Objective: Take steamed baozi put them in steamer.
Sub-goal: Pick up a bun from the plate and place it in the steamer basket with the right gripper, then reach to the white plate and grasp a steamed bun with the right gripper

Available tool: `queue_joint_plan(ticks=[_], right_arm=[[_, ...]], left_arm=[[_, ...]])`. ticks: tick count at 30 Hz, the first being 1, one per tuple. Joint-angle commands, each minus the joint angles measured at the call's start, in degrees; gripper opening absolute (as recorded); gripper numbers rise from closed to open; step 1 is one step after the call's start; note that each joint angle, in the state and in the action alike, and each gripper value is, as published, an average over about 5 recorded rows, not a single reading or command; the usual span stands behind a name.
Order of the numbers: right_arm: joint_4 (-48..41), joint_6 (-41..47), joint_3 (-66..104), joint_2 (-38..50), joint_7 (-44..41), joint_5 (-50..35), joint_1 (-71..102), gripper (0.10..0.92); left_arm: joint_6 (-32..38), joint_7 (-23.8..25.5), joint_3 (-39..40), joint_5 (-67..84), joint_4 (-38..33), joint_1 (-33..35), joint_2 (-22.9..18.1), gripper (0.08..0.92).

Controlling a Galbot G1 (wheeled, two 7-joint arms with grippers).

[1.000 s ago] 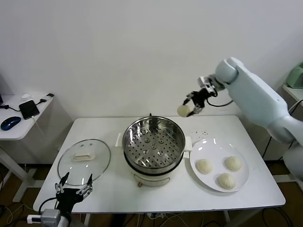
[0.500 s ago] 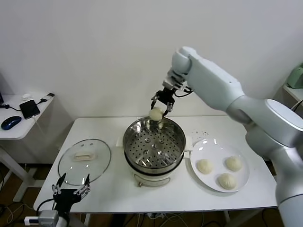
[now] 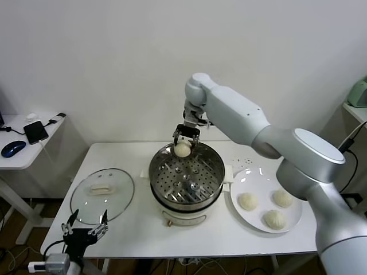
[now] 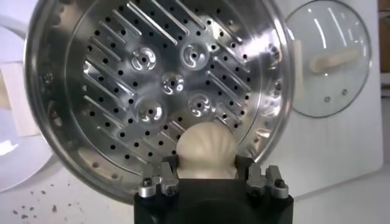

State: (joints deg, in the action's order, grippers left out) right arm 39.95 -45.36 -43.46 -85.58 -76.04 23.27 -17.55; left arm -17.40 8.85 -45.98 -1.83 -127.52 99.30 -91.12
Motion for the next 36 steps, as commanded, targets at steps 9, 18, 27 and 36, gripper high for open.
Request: queue_joint_plan(ticks=[9, 18, 27, 36], right_arm=[[-2.01, -1.07, 0.41, -1.11, 3.52, 4.25, 2.99, 0.650], [-0.38, 10.94, -1.33, 0.43, -0.49, -2.91, 1.45, 0.814], [19.51, 40.98, -2.79, 15.62, -6.34, -15.42, -4.40, 0.823], [29.81, 67.11, 2.53, 33.57, -3.21, -26.23, -6.20, 0.823]], left_arm=[[-0.46, 0.11, 0.26, 0.41, 0.60, -0.95, -0.56, 0.823], [-0.55, 0.11, 0.27, 0.38, 0.59, -0.87, -0.63, 0.823], [-0.90, 0.25, 0.40, 0.43, 0.05, -0.93, -0.57, 0.823], [-1.14, 0.55, 1.47, 0.46, -0.09, -1.40, -0.48, 0.823]])
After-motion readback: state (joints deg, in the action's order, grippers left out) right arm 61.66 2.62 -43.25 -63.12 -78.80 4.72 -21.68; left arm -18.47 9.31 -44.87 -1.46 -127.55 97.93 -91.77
